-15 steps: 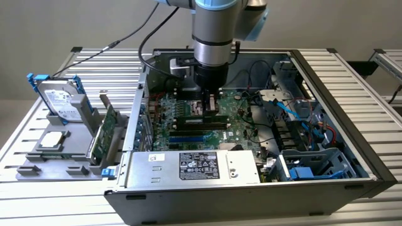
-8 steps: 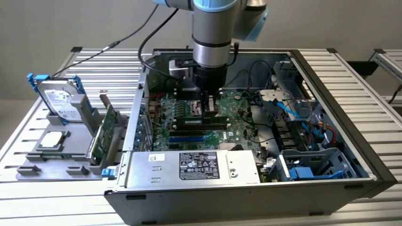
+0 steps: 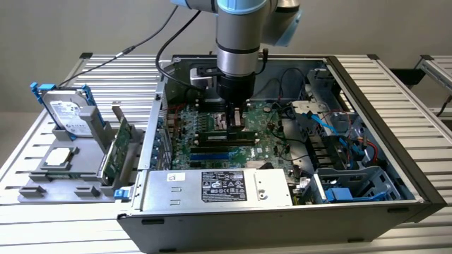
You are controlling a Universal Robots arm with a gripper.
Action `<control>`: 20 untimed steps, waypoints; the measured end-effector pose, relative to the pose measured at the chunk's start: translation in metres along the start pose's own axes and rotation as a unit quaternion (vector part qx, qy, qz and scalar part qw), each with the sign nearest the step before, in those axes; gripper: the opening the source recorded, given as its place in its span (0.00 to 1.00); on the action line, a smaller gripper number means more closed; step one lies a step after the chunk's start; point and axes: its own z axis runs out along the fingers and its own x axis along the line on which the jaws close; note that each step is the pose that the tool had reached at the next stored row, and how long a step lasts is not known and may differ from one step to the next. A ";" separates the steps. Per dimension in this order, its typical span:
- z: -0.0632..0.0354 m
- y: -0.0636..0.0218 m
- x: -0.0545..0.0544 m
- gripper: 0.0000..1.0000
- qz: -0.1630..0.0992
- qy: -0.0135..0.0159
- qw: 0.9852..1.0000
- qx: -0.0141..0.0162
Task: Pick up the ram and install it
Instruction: 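Insert the ram into the slot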
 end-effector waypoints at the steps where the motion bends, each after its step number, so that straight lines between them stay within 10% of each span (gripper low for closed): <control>1: 0.0000 0.0000 0.000 0.14 0.000 0.000 1.000 0.000; 20: 0.0050 -0.0001 -0.003 0.14 0.000 0.004 1.000 0.000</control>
